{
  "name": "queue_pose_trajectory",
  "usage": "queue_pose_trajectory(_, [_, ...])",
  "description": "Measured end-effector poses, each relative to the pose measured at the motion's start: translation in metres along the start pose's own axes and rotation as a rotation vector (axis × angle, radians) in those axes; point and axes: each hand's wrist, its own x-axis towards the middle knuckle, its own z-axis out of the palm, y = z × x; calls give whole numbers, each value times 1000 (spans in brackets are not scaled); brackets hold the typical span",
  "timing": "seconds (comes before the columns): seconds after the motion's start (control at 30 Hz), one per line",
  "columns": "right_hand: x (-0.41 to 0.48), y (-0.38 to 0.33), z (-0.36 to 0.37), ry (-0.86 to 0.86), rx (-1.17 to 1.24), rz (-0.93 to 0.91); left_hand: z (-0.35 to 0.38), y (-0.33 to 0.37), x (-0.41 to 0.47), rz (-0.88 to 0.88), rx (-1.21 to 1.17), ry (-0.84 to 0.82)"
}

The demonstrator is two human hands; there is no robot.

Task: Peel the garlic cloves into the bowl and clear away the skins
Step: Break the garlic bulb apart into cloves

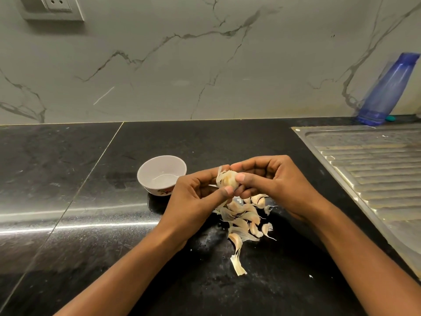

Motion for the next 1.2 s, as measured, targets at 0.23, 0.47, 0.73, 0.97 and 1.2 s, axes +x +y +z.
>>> queue_pose_trajectory(0.23, [-3,-2,-3,-16,-28,25,-1,-4,1,33,120,-2])
queue_pose_trajectory(0.47, [-4,-2,-2,18,-72,-14,1,-2,0,34,88,-31])
queue_pose_trajectory(0.73, [-1,1,-3,69,-81,-78,3,1,0,-33,-69,-80])
queue_pose_trajectory(0.97, [0,1,-17,150,-178,-77,-6,1,4,-42,-193,30])
queue_pose_trajectory(1.2, [-3,5,-17,58,-489,26,-2,-4,4,-44,-97,60])
